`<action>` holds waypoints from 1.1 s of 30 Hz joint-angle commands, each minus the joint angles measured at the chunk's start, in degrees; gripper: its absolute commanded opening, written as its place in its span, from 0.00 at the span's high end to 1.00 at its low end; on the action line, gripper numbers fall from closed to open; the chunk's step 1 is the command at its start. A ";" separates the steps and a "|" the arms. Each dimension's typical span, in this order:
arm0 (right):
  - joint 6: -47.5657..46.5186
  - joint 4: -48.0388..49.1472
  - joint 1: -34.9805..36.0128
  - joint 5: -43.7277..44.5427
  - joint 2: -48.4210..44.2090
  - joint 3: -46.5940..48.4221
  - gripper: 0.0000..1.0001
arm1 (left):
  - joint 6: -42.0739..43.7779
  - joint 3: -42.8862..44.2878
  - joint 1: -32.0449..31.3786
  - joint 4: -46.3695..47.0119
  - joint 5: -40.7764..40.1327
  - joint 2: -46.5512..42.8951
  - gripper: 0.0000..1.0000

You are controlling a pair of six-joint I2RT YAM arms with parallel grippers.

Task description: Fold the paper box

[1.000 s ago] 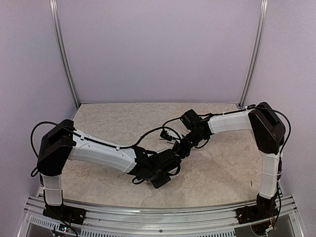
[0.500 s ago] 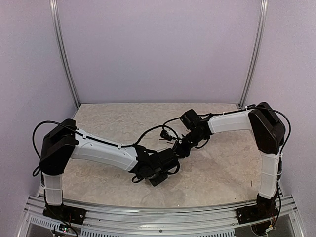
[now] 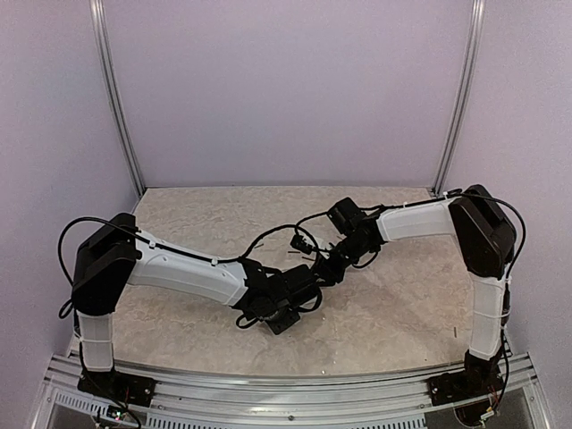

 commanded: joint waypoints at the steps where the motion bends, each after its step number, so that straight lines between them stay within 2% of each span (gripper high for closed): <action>1: -1.59 -7.16 -0.12 4.88 4.89 -2.22 0.65 | 2.30 -1.60 0.14 1.21 0.84 -1.01 0.62; 5: -1.59 -7.11 -0.12 4.88 4.89 -2.09 0.66 | 2.68 -1.88 0.34 -0.16 0.32 -1.38 0.62; 11: -1.68 -7.18 -0.12 5.05 5.02 -2.13 0.66 | 2.91 -2.50 0.69 -0.21 -0.02 -1.65 0.70; 15: -1.76 -7.18 -0.12 5.14 5.07 -2.20 0.66 | 3.43 -3.02 0.49 -0.34 0.29 -2.88 0.72; 26: -1.94 -7.35 -0.09 4.97 4.90 -2.05 0.66 | 4.86 -1.96 -0.26 -0.96 1.41 -2.91 0.65; 33: -1.85 -7.31 -0.12 4.67 4.89 -1.88 0.66 | 5.73 -4.13 0.22 -4.31 7.23 -9.76 0.61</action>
